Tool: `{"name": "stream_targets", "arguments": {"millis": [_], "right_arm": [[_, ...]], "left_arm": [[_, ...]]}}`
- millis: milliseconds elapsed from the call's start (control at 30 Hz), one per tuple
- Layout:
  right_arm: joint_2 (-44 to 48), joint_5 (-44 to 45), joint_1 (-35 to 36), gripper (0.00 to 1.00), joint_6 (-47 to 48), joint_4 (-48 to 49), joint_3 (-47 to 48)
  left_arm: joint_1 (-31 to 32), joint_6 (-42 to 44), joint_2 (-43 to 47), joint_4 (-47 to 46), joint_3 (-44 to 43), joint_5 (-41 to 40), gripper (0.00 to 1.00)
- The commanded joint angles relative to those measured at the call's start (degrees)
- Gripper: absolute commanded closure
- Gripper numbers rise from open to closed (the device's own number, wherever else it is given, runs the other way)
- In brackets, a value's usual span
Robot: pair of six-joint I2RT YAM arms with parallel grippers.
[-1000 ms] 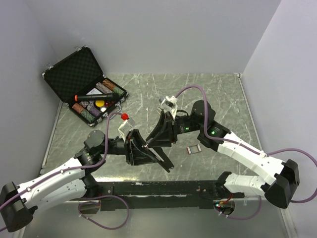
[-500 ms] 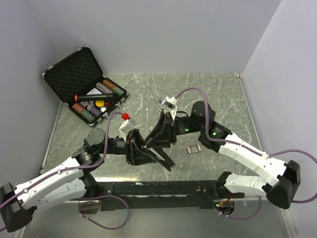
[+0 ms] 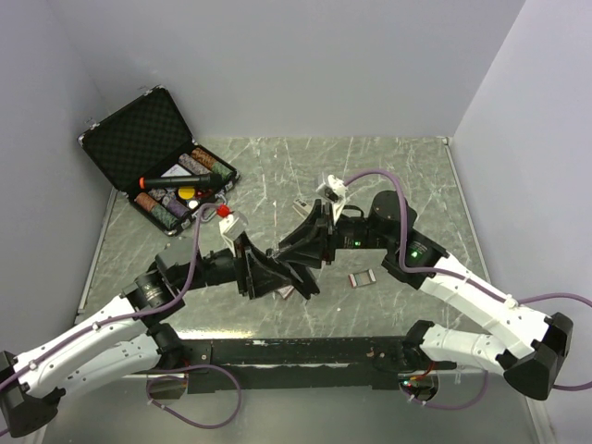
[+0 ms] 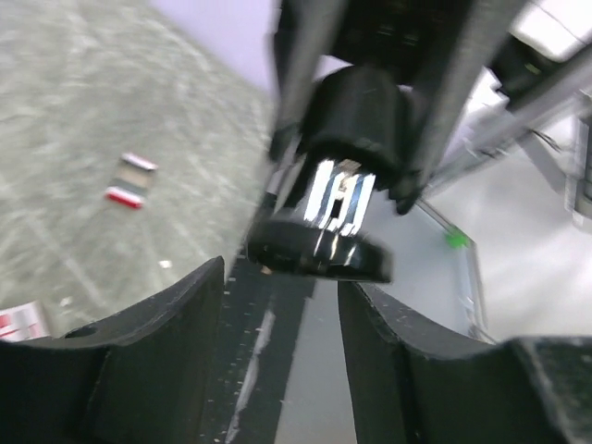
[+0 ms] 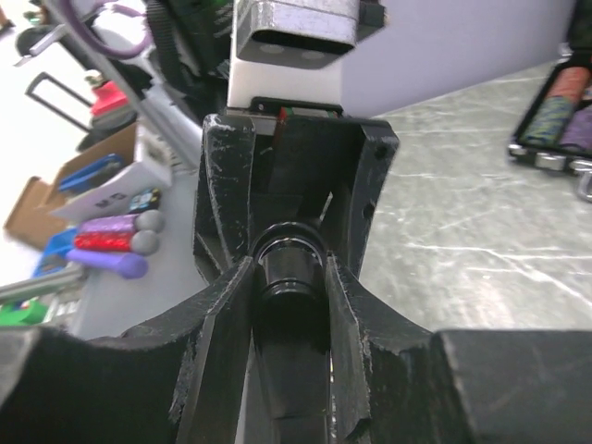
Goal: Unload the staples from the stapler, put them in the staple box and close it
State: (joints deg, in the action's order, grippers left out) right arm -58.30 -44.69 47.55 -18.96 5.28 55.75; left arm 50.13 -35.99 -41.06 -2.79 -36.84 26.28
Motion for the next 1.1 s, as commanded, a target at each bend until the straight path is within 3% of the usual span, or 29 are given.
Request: {"name": "stream_targets", "arguments": {"millis": [0,267,567,800,1067], "right_arm": [[2.49,-5.06,1.32,1.0,-1.34,-0.88,-0.2],[-1.54,-0.06,-1.05,1.0,-0.64,-3.61,3.4],[-13.75,8.81,-4.22,1.0,-2.75,-2.46,10.6],[-26.23,21.38,-5.27,1.0,-0.38,-9.4,22.46],[-43.54,36.67,-7.82,1.0,-3.8,-16.61,36.35]], "left_arm": [[-1.17,1.71,0.45,0.58,-4.03,-19.06,0.43],[-1.26,0.04,0.54,12.18,-6.49,-35.23,0.41],[-1.17,-0.4,4.84,15.17,-4.73,-39.11,0.39],[-1.17,-2.24,6.78,22.99,-5.52,-47.71,0.41],[-1.17,-3.04,6.96,30.47,-7.54,-55.9,0.41]]}}
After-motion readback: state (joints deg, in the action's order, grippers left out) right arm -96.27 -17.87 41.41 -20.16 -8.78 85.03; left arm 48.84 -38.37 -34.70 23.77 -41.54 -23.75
